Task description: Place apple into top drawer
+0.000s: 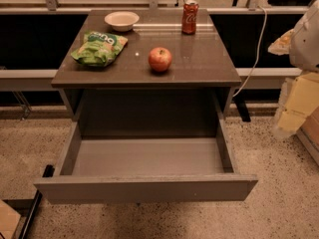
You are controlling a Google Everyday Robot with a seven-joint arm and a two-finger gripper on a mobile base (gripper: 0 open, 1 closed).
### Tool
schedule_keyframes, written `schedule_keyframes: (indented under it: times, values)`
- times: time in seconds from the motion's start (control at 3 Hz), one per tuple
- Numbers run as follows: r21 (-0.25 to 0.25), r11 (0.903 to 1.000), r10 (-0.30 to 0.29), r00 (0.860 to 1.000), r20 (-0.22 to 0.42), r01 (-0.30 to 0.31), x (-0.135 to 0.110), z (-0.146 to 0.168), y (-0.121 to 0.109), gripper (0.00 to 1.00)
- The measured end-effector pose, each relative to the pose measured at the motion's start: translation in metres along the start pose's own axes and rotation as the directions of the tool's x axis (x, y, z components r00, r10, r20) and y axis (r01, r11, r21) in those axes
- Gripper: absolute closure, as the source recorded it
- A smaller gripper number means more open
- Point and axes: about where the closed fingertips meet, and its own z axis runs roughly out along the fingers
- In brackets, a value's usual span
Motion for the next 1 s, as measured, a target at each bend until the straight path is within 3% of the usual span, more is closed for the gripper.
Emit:
schedule_keyframes:
  times: [0.33,0.67,1.0]
  values:
    - [0.001,1.0,0.004,1.0,0.009,-0.004,-0.001,0.001,-0.002,0.0]
    - [0.005,0.9989,0.047,0.993,0.105,-0.047,-0.01,0.017,-0.023,0.0]
    - [-0.002,0.998,0.062,0.973,0.223,-0.063,-0.033,0.038,-0.054,0.0]
